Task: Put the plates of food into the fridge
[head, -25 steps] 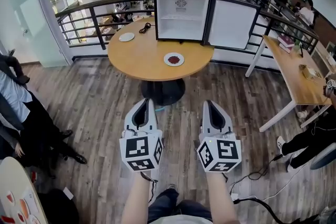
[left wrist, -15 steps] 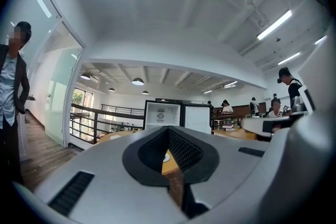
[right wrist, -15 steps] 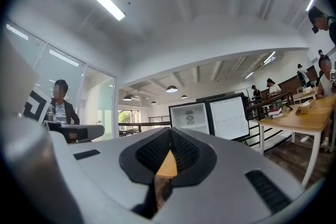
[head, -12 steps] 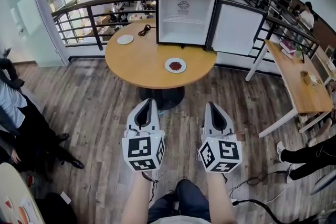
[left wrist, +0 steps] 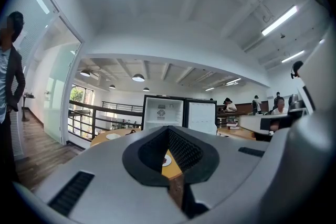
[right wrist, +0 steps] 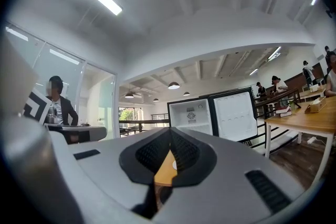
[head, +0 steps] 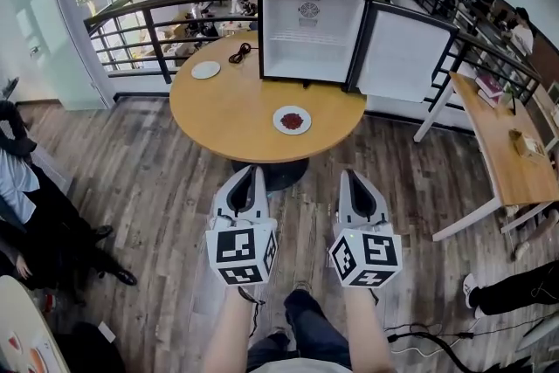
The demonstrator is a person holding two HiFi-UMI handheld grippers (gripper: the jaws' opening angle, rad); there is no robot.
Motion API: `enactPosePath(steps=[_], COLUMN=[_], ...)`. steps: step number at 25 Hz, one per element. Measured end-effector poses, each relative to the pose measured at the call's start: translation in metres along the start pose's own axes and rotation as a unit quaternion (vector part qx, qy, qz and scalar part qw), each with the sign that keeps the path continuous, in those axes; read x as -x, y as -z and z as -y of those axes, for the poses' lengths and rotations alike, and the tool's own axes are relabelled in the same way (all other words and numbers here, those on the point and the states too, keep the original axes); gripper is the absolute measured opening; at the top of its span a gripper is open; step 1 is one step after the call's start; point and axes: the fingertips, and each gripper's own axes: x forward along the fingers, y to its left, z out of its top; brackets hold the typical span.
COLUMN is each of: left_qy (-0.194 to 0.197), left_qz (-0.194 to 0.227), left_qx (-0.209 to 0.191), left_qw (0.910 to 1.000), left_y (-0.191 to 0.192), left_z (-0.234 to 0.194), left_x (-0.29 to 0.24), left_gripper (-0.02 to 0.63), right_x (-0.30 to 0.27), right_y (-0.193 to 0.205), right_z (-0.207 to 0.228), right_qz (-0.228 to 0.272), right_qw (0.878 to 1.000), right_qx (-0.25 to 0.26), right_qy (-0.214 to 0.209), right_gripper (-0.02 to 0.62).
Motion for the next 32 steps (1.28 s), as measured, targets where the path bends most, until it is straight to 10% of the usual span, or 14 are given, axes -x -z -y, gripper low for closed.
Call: enactPosePath(steps=[32], left_qy=[-0.052], left_qz=[-0.012], left_qx=[0.003], left_qw=[0.9986], left_y=[0.002], left_z=[-0.010], left_x=[-0.188], left_gripper=[0.006], right_x=[-0.188], right_y=[0.002], right_z=[0.083], right_qz=[-0.016], right_qw=[0.998], right_qx=[-0.011], right_qy=[-0.058], right_gripper=[0.012])
